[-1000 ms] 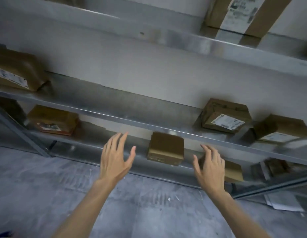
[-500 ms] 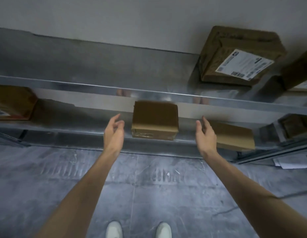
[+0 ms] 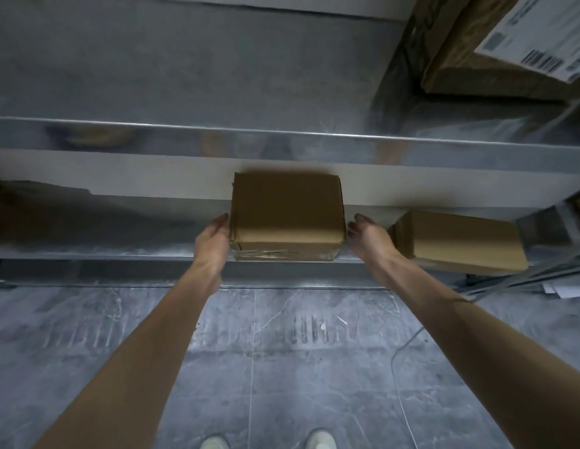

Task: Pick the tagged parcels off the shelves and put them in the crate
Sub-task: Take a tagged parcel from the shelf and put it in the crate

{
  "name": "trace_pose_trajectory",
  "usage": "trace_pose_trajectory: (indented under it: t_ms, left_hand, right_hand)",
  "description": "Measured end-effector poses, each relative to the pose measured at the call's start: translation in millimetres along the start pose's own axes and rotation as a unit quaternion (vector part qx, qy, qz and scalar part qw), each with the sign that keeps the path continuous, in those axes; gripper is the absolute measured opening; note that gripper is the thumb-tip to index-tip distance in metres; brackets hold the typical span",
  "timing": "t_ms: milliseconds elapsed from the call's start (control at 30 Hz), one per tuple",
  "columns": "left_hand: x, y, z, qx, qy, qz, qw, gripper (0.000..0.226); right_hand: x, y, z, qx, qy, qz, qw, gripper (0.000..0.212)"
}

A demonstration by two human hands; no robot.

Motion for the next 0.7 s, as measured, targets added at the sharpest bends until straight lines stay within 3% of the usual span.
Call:
trace_pose_trajectory:
  t_ms: [167,333,700]
  left_hand:
    - [13,-7,5,0.010,-0.049,-0.019,0.999,0.040]
    - [2,-16,3,0.025,-0.050,-0.022,0.998,0.039]
    - [-108,1,-29,-0.020,-0.023,0.003,1.000,0.024]
  right_hand:
    - [13,3,11,-0.046,-0.021,-0.014,0.999,0.032]
    - [9,8,0,-0.076,-0.006,-0.023,0.997,0.029]
    - [-82,6,-44,-0.059,-0.006,-0.010,0.998,0.023]
Point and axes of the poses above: each hand's wrist, its own x-axis towards the middle knuckle, its own z-axis out of the palm, y = z × x, the point moved 3 cm from there along x, towards the middle knuckle
